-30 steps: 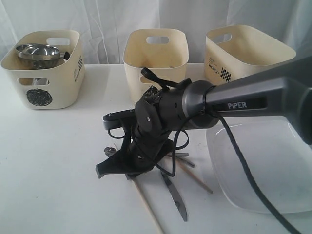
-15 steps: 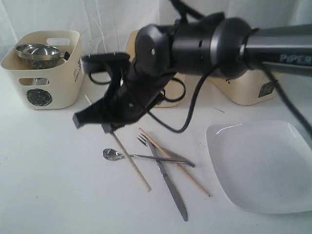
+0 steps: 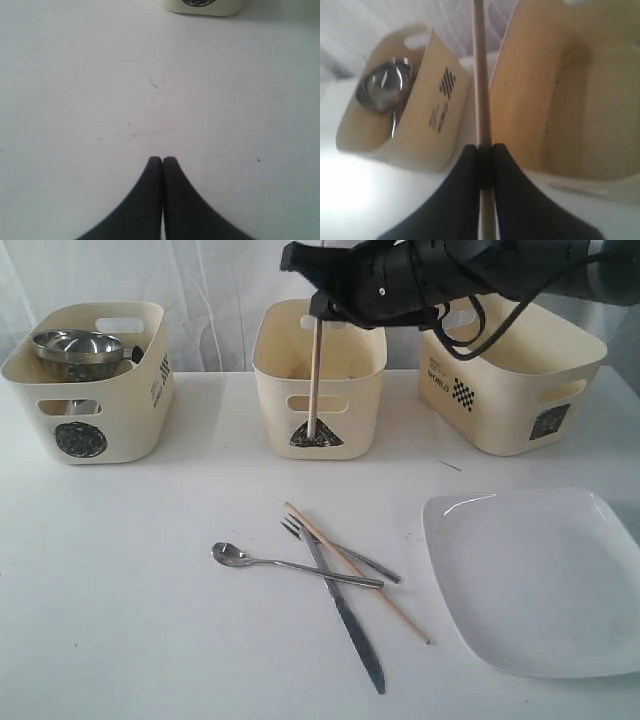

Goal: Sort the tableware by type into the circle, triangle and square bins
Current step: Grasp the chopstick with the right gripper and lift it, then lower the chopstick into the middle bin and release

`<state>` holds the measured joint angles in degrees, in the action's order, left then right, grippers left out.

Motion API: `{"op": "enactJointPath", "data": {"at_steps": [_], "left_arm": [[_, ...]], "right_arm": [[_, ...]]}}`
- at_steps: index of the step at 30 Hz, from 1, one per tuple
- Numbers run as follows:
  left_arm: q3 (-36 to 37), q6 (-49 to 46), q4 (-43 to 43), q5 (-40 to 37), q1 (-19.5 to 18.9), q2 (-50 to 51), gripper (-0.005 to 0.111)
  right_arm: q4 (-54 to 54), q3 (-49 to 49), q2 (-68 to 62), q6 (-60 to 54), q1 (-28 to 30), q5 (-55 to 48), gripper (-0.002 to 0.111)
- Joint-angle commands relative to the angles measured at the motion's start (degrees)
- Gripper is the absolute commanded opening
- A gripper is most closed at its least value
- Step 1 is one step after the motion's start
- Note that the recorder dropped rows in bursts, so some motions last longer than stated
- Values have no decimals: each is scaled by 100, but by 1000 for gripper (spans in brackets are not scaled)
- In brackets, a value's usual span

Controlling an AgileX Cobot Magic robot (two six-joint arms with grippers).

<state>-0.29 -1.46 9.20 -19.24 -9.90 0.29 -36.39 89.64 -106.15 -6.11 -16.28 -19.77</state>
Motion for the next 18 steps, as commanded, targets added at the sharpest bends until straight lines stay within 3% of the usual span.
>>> {"op": "enactJointPath", "data": {"at_steps": [1, 5, 10, 15, 18], "left_arm": [[29, -5, 52, -221, -3, -29, 0], [29, -5, 52, -221, -3, -29, 0], [29, -5, 52, -221, -3, -29, 0], [29, -5, 52, -221, -3, -29, 0], [29, -5, 52, -221, -3, -29, 0]], "right_arm": [[-768, 38, -129, -161, 142, 1512, 0], [-769, 52, -283, -1, 142, 2567, 0], [-572, 52, -624, 985, 142, 3930, 0], [1262, 237, -1208, 2390, 142, 4951, 0], [2136, 595, -1669, 2535, 142, 5420, 0]]}}
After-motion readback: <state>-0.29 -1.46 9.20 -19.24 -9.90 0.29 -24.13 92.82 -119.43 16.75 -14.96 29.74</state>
